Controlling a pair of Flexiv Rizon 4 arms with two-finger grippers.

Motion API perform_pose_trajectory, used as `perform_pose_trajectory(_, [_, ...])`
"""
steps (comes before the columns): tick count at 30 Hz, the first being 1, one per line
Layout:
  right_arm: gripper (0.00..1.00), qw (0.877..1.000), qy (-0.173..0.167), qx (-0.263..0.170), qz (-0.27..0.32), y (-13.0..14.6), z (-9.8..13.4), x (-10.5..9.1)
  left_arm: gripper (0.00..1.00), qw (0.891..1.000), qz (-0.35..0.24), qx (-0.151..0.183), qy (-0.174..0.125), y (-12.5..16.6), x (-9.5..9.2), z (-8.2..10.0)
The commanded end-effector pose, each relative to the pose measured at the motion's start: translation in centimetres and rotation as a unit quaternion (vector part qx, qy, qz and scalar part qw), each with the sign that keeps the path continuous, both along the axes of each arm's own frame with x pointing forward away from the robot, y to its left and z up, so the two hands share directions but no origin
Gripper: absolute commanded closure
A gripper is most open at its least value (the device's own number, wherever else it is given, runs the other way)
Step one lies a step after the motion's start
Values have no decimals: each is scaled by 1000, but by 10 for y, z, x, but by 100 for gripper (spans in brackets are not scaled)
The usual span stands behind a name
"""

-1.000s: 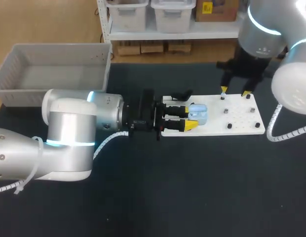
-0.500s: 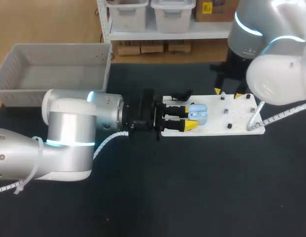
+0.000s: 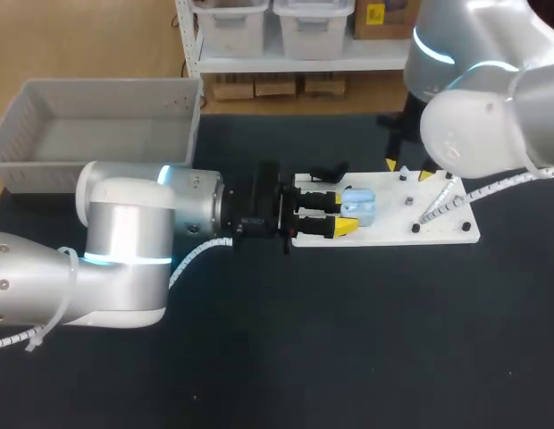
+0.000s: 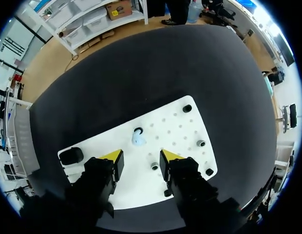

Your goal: Pick up each earbud case from the left stands, insert the matching earbuds, close the lid, and place the case in the box.

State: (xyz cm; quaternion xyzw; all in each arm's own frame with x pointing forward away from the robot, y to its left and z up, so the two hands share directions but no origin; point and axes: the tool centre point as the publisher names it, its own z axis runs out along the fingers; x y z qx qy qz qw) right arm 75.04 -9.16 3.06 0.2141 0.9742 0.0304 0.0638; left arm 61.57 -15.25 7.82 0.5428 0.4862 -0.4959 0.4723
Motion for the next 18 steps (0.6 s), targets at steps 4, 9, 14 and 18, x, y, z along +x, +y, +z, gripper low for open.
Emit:
perform_pose_trajectory(4, [54, 1000, -11, 2, -17, 0, -7, 6, 100, 1000, 3, -2, -2, 0, -2, -1])
perform_pose_trajectory(9, [56, 999, -25, 1, -30, -1, -8, 6, 100, 1000, 3, -2, -2, 0, -2, -1])
perform_pose_trajectory(14, [53, 999, -21, 4, -32, -3, -8, 6, 100, 1000, 3, -2, -2, 0, -2, -1])
perform_pose_trajectory(18, [0, 999, -16, 16, -32, -4, -3, 3, 100, 1000, 3, -2, -2, 0, -2, -1])
